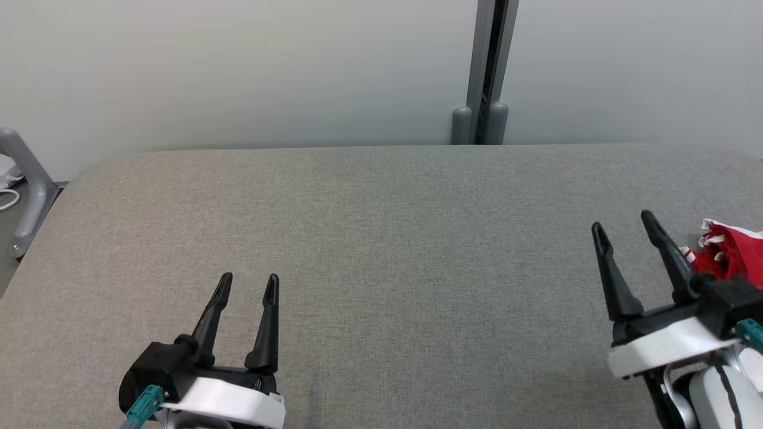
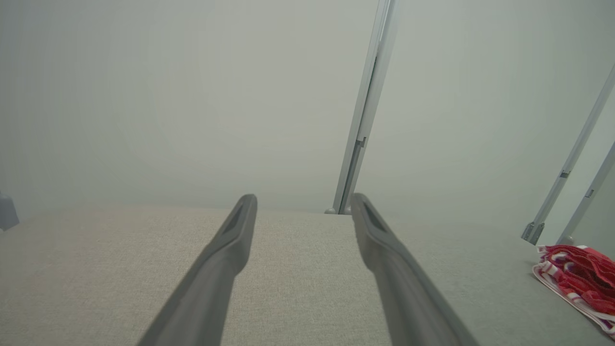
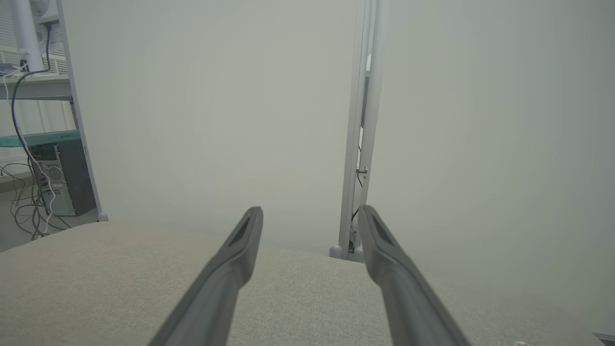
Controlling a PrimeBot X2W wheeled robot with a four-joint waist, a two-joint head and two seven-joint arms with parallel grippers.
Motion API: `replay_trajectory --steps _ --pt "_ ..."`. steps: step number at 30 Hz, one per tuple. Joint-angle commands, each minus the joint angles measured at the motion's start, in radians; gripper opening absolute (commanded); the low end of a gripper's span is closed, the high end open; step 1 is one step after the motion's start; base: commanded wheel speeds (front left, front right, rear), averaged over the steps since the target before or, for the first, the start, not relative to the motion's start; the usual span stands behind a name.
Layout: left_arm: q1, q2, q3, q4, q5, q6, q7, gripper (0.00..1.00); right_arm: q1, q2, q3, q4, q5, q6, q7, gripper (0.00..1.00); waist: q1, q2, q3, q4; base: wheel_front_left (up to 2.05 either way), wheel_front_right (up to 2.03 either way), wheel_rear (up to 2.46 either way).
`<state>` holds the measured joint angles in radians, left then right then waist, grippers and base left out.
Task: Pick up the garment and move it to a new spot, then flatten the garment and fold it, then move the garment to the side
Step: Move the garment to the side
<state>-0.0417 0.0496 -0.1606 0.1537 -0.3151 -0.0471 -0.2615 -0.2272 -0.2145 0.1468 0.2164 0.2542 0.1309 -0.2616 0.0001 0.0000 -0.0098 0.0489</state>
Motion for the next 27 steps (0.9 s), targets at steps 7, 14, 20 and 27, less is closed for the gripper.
replay_trajectory --steps 7,14,20,27 --pt "0.04 0.004 0.009 -0.006 0.001 0.019 -0.004 1.0 0.134 0.097 -0.066 -0.038 -0.105 0.0 -0.005 1.0 -0.0001 0.0 -0.006 0.025 0.0 0.0 0.0" --pt "0.05 0.004 -0.004 -0.026 0.005 0.028 -0.004 1.0 0.173 0.133 -0.092 -0.056 -0.131 0.0 -0.005 1.0 -0.0001 0.0 -0.007 0.038 0.0 0.0 0.0" --pt "0.052 0.004 -0.014 -0.026 0.004 0.031 -0.004 1.0 0.168 0.139 -0.089 -0.062 -0.151 0.0 -0.005 1.0 -0.0001 0.0 -0.006 0.036 0.0 0.0 0.0" --pt "0.049 0.004 -0.021 -0.017 0.004 0.03 -0.004 1.0 0.168 0.142 -0.093 -0.056 -0.156 0.0 -0.005 1.0 -0.0001 0.0 -0.006 0.033 0.0 0.0 0.0"
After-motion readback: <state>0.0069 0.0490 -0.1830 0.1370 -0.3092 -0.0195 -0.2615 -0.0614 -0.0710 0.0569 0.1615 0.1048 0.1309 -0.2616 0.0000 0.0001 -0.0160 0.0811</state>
